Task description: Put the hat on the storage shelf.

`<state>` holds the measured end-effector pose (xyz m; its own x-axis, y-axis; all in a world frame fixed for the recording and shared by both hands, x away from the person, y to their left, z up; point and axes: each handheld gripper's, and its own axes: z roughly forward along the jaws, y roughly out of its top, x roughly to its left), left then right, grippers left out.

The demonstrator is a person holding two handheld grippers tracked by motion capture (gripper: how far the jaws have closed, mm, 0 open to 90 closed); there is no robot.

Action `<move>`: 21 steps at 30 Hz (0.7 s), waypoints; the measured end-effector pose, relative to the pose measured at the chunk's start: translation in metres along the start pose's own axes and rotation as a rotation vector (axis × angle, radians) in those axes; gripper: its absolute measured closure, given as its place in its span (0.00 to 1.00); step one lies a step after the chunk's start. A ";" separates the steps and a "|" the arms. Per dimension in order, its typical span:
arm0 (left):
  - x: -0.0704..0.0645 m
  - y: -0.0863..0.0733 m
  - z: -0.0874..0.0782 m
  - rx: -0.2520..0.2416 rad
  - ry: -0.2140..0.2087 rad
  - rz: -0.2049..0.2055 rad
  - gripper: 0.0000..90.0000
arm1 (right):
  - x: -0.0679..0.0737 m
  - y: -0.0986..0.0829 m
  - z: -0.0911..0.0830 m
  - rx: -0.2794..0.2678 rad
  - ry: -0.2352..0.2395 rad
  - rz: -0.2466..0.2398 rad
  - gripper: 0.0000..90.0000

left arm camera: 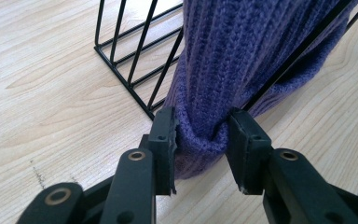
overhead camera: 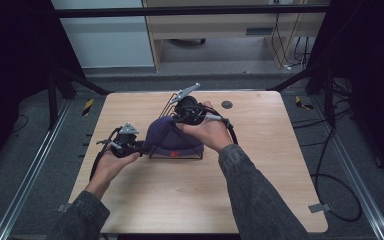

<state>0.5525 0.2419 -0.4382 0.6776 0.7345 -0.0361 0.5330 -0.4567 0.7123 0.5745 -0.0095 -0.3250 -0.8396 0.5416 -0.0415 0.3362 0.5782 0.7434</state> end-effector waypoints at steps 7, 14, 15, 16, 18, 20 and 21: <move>0.000 -0.009 0.000 -0.001 0.003 -0.015 0.69 | 0.002 0.000 -0.002 -0.011 -0.002 0.001 0.82; 0.000 -0.010 -0.004 -0.014 0.007 -0.022 0.68 | 0.005 0.003 -0.006 -0.027 0.002 -0.005 0.82; 0.000 -0.010 -0.005 -0.016 0.008 -0.020 0.68 | 0.005 0.004 -0.006 -0.026 0.001 -0.007 0.82; 0.000 -0.010 -0.005 -0.017 0.009 -0.020 0.68 | 0.006 0.004 -0.006 -0.026 0.002 -0.007 0.82; -0.001 -0.010 -0.007 -0.020 0.014 -0.020 0.68 | 0.006 0.004 -0.007 -0.028 0.005 -0.011 0.82; -0.002 -0.011 -0.010 -0.027 0.022 -0.020 0.67 | 0.007 0.004 -0.008 -0.026 0.005 -0.011 0.82; -0.003 -0.012 -0.011 -0.025 0.025 -0.015 0.66 | 0.007 0.004 -0.009 -0.029 0.004 -0.011 0.82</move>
<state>0.5385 0.2508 -0.4394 0.6568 0.7535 -0.0294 0.5295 -0.4331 0.7295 0.5662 -0.0083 -0.3164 -0.8447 0.5332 -0.0472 0.3148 0.5661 0.7619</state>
